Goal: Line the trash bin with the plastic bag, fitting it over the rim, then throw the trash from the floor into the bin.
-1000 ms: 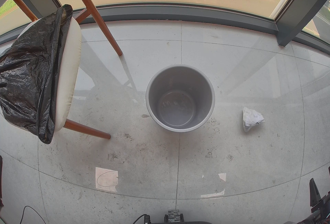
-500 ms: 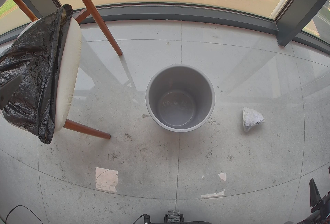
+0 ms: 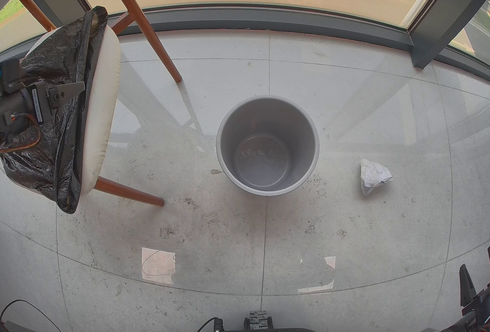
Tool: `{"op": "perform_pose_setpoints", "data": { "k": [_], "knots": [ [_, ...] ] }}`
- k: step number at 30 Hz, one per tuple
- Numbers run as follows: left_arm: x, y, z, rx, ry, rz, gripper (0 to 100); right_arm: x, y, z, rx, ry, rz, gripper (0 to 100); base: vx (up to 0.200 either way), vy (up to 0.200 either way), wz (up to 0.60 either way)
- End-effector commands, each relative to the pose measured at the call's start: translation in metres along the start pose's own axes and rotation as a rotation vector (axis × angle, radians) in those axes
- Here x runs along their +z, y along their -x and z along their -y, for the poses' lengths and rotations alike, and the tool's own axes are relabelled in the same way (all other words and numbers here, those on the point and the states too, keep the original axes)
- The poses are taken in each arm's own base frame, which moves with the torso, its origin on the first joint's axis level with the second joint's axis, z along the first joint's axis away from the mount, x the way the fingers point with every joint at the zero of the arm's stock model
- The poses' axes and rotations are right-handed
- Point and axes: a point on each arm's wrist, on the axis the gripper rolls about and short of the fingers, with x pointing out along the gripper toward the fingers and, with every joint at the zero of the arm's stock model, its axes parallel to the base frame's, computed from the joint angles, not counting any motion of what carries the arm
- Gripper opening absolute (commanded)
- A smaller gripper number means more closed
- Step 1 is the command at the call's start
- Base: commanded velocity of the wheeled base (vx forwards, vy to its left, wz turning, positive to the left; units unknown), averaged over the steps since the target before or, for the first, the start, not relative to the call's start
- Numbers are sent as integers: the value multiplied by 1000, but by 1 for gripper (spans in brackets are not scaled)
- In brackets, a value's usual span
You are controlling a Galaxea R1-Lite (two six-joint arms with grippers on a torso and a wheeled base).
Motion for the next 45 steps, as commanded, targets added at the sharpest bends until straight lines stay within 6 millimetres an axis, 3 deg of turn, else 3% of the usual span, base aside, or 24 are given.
{"op": "perform_pose_setpoints", "data": {
  "k": [1, 14, 31, 32, 45],
  "knots": [
    [-1, -38, -8, 19, 4, -18, 100, -5, -1, 0, 0, 0, -12, 100, 0, 0, 0],
    [-11, -76, -14, 30, 0, 1, 100, -5, -1, 0, 0, 1, -11, 100, 0, 0, 0],
    [-14, -74, -30, 117, 13, -8, 100, -5, -1, 0, 0, 2, -12, 100, 0, 0, 0],
    [-14, -74, -30, 117, 13, -10, 0, -5, -1, 0, 0, 2, -12, 100, 0, 0, 0],
    [-17, -72, -30, 109, 21, -13, 0, -5, -1, 0, 0, 1, -11, 100, 0, 0, 0]
  ]
}}
